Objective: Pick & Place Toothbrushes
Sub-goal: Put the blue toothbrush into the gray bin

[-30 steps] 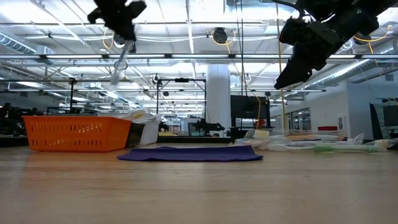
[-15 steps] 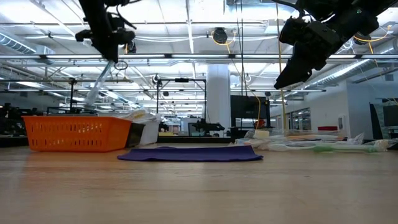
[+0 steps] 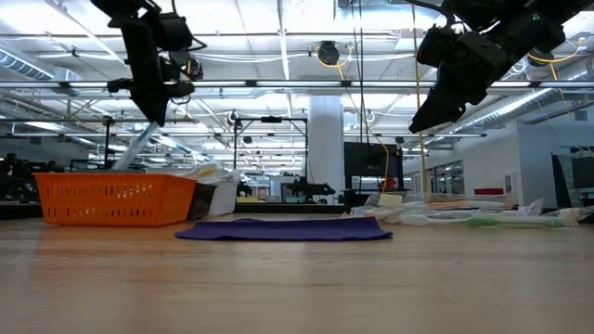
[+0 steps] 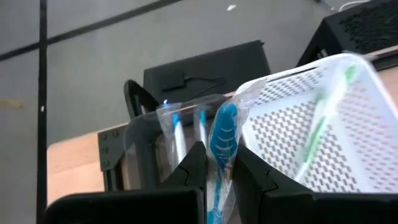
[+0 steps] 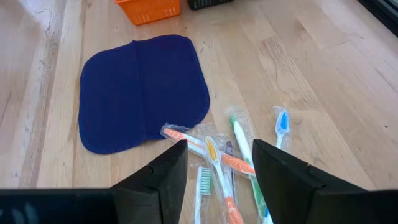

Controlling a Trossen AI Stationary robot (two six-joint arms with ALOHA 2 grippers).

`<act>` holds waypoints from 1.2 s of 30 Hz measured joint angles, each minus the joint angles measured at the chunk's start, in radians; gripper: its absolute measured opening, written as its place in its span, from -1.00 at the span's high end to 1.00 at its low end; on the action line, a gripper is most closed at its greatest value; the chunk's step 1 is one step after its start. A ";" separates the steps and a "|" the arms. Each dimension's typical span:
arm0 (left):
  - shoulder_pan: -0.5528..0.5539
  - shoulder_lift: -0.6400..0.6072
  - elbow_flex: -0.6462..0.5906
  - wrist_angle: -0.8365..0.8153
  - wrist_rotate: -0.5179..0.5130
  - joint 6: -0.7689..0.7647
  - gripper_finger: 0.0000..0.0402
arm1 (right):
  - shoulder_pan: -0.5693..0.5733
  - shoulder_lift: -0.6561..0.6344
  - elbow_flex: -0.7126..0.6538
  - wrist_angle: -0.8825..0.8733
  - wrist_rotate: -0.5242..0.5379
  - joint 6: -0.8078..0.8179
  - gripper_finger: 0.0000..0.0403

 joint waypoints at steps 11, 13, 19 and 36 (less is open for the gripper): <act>0.093 0.073 0.000 -0.009 0.079 -0.007 0.83 | 0.000 0.000 0.000 -0.001 0.000 0.000 0.15; 0.097 0.083 0.000 -0.020 0.079 -0.021 0.78 | 0.000 0.000 0.000 -0.001 0.000 0.000 0.15; 0.102 0.106 0.000 -0.052 0.081 -0.030 0.74 | 0.000 0.000 0.000 -0.001 0.000 0.000 0.15; 0.102 0.108 0.000 -0.073 0.076 -0.068 0.35 | 0.000 0.000 0.000 -0.001 0.000 0.000 0.15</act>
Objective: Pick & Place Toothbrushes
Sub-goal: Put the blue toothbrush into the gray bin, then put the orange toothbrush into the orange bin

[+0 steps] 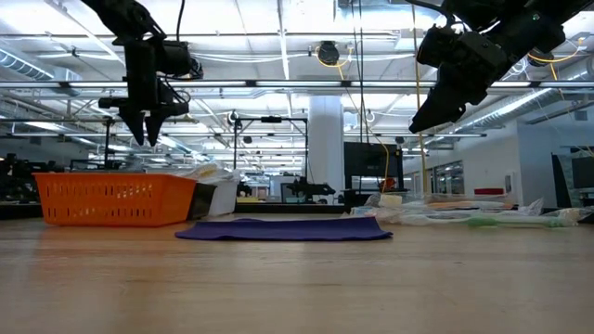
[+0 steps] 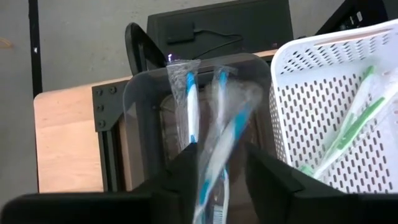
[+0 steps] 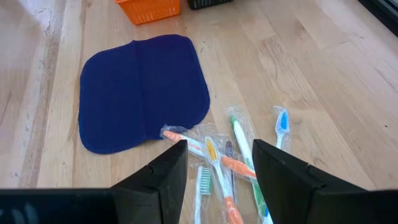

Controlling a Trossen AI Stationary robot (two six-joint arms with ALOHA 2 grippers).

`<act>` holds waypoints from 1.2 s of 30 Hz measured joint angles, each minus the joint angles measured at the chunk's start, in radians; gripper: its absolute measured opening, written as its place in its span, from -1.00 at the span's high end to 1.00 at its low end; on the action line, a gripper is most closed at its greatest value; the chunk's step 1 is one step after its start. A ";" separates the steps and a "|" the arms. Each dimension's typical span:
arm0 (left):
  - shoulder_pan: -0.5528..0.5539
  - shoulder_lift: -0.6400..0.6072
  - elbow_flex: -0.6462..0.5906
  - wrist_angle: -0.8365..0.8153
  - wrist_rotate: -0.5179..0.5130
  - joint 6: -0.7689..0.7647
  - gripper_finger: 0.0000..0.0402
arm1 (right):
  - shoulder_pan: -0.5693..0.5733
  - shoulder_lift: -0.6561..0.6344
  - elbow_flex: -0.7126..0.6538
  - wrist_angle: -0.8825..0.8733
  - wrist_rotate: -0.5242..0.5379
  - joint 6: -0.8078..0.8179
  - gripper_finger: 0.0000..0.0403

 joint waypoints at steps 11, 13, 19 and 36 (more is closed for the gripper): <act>-0.009 0.000 0.000 0.009 -0.004 0.084 0.00 | 0.000 0.000 0.000 0.000 0.000 0.000 0.15; -0.028 -0.001 0.000 0.011 -0.005 0.093 0.00 | 0.000 0.000 0.000 -0.001 0.000 0.000 0.15; -0.117 -0.029 0.000 0.066 -0.002 0.159 -0.01 | 0.000 0.000 0.000 -0.007 0.000 0.000 0.15; -0.542 -0.114 0.000 0.268 0.281 0.309 -0.01 | 0.000 0.000 0.000 -0.137 0.000 0.026 0.15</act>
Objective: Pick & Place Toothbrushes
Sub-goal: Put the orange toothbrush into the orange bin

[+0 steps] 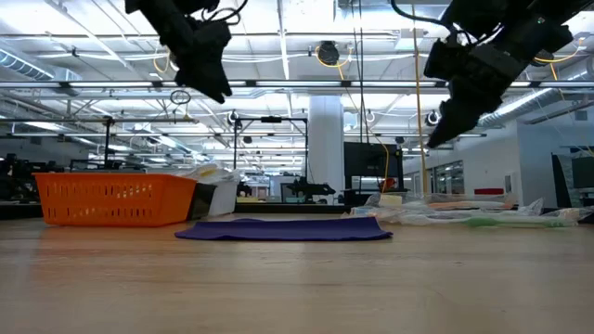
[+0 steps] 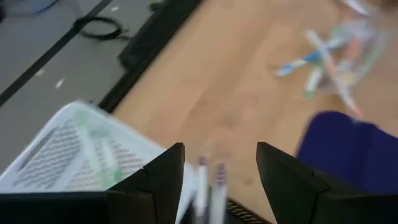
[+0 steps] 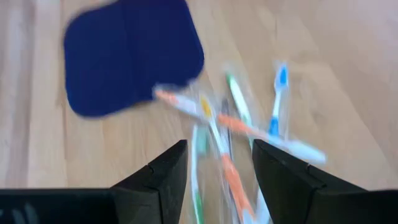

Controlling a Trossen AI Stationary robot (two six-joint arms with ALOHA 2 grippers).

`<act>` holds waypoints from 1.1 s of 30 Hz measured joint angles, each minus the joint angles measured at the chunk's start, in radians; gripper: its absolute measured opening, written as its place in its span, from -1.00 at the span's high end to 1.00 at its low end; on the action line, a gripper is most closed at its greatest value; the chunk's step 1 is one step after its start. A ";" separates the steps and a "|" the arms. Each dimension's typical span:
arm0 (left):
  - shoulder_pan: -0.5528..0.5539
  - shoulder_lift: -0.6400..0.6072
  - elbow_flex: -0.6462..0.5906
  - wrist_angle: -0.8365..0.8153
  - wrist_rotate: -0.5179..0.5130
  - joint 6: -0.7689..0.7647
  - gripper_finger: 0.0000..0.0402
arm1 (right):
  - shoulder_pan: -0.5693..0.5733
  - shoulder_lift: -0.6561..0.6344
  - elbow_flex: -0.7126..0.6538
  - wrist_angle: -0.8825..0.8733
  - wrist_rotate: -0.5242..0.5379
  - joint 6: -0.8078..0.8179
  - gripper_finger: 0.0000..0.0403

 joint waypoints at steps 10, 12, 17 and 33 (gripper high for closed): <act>-0.196 0.014 0.000 0.088 0.001 0.073 -0.01 | 0.002 0.057 0.000 -0.203 0.057 0.000 0.15; -0.217 0.024 0.000 0.084 0.000 0.073 -0.01 | 0.010 0.084 0.000 -0.228 0.075 0.000 0.15; -0.249 0.044 0.000 0.085 -0.002 0.073 -0.01 | 0.034 0.149 0.000 -0.239 0.116 -0.032 0.15; -0.280 0.078 -0.124 0.240 -0.002 0.018 -0.01 | 0.046 0.262 0.000 -0.246 0.159 -0.056 0.36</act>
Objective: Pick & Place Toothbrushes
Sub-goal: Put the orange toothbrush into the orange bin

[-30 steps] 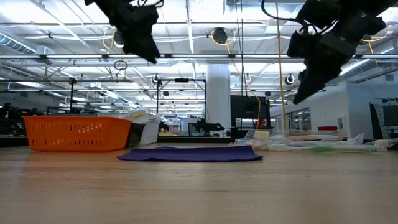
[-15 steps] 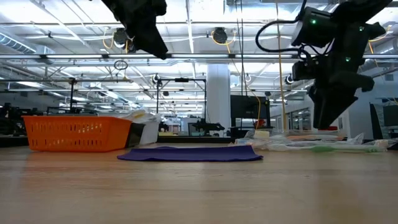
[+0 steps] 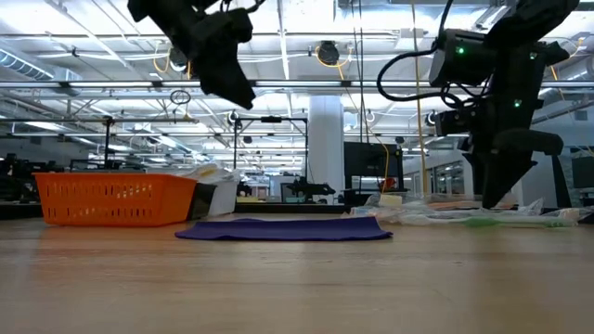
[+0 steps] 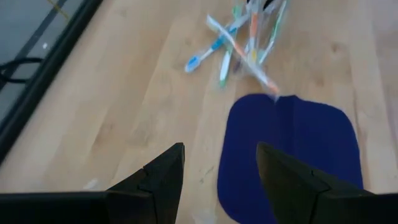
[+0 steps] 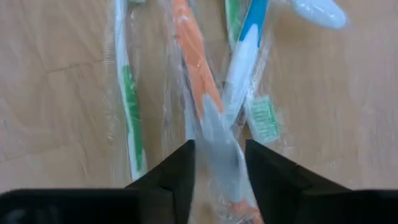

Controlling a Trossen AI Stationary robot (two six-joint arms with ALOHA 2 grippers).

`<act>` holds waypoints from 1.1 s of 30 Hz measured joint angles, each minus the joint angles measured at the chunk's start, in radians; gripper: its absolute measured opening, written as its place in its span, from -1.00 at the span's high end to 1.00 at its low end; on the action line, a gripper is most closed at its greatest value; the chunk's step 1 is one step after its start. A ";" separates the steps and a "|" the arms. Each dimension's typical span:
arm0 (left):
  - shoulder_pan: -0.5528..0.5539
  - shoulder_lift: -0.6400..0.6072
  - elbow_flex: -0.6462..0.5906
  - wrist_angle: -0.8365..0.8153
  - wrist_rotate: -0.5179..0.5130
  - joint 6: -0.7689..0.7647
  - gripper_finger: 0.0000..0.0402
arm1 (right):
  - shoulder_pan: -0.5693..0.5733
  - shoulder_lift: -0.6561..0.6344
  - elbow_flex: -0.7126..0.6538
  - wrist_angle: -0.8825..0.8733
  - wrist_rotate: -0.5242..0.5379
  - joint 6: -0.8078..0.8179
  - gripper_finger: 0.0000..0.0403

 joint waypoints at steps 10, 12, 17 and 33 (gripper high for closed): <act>0.000 0.008 -0.026 0.067 0.000 -0.038 -0.01 | 0.000 -0.001 0.000 -0.001 -0.003 -0.007 0.94; 0.000 0.008 -0.026 0.090 0.000 -0.040 -0.01 | 0.000 -0.008 0.000 -0.001 -0.023 -0.011 0.97; 0.000 0.007 -0.026 0.140 0.001 -0.042 -0.01 | 0.017 -0.059 0.000 0.014 -0.028 -0.011 1.00; -0.075 0.013 -0.026 0.352 0.003 -0.046 -0.01 | 0.084 -0.263 0.001 0.442 0.001 0.029 1.00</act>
